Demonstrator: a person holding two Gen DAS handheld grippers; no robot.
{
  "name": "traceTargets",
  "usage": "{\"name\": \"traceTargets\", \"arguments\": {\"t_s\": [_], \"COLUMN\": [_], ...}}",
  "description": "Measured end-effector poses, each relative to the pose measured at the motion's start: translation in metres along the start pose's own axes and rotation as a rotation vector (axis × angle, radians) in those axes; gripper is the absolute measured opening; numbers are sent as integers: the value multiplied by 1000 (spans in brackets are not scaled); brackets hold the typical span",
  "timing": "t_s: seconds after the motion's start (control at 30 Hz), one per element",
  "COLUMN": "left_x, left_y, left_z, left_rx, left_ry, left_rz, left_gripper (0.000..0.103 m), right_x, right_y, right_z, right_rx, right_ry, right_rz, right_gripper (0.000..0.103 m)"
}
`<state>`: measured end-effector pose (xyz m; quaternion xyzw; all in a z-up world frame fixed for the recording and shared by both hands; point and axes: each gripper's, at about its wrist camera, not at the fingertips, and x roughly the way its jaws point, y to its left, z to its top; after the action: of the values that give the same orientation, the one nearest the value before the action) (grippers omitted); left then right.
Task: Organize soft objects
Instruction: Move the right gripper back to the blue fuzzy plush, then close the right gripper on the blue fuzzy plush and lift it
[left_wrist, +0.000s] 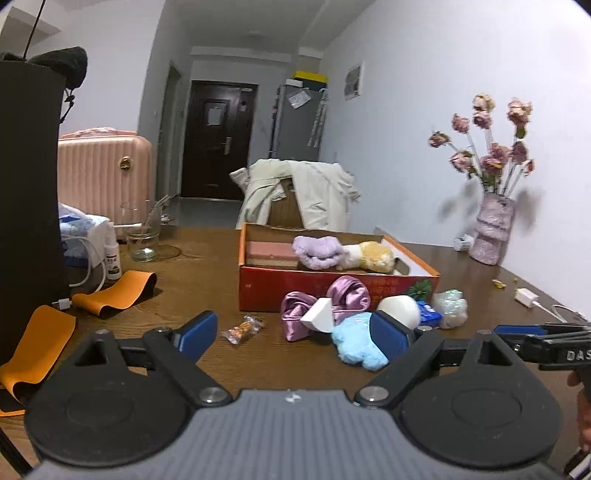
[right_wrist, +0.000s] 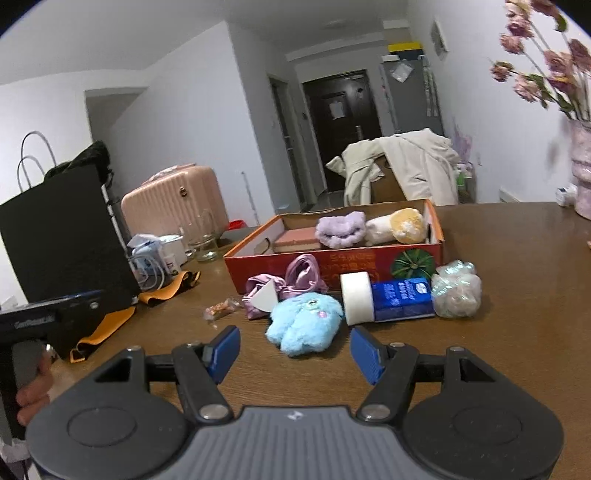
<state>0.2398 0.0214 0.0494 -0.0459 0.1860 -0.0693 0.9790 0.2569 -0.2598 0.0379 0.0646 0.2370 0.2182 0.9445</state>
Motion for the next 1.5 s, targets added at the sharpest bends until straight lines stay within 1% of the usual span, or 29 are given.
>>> {"name": "traceTargets", "arguments": {"t_s": [0.1, 0.2, 0.37, 0.43, 0.53, 0.63, 0.77, 0.8, 0.83, 0.9, 0.97, 1.07, 1.1, 1.13, 1.23, 1.3, 1.37, 1.47, 1.5], "left_x": [14, 35, 64, 75, 87, 97, 115, 119, 124, 132, 138, 141, 142, 142, 145, 148, 151, 151, 150], "left_y": [0, 1, 1, -1, -6, -8, -12, -13, -13, -14, -14, -13, -12, -12, -13, -13, -16, -21, -22], "left_z": [-6, -12, -13, -14, -15, -14, -18, -20, -22, -24, -25, -24, -23, -23, -22, -23, -24, -26, -26], "left_rx": [-2, 8, 20, 34, 72, 65, 61, 62, 64, 63, 65, 54, 48, 46, 40, 36, 34, 55, 55], "left_ry": [17, 68, 93, 115, 115, 128, 164, 174, 187, 205, 215, 208, 209, 203, 209, 219, 234, 234, 233], "left_rz": [-5, 4, -34, -35, -54, -82, -108, -111, -121, -131, -144, -143, -149, -160, -173, -183, -185, -207, -221], "left_gripper": [91, 90, 89, 89, 89, 89, 89, 89, 89, 87, 86, 85, 84, 84, 84, 83, 81, 78, 75], "right_x": [7, 19, 48, 58, 69, 75, 85, 88, 93, 106, 118, 130, 133, 135, 138, 138, 137, 131, 128], "right_y": [-2, -10, -23, -25, -28, -33, -35, -35, -35, -36, -38, -39, -40, -40, -42, -42, -42, -40, -40], "right_z": [1, 0, -2, -3, -3, -1, 2, 3, 3, 2, 1, -1, -2, -3, -5, -7, -9, -10, -11], "right_rx": [-15, 0, 51, 56, 62, 77, 89, 87, 91, 113, 141, 172, 183, 189, 212, 218, 230, 222, 221], "right_ry": [6, 10, 32, 40, 52, 63, 75, 78, 80, 99, 118, 139, 144, 149, 161, 161, 161, 164, 168], "right_rz": [-2, -23, -63, -66, -67, -57, -14, -3, 9, 7, 20, 23, 24, 32, 67, 80, 90, 105, 115], "right_gripper": [66, 65, 65, 65, 65, 65, 63, 62, 59, 56, 50, 47, 46, 44, 32, 29, 25, 22, 22]}}
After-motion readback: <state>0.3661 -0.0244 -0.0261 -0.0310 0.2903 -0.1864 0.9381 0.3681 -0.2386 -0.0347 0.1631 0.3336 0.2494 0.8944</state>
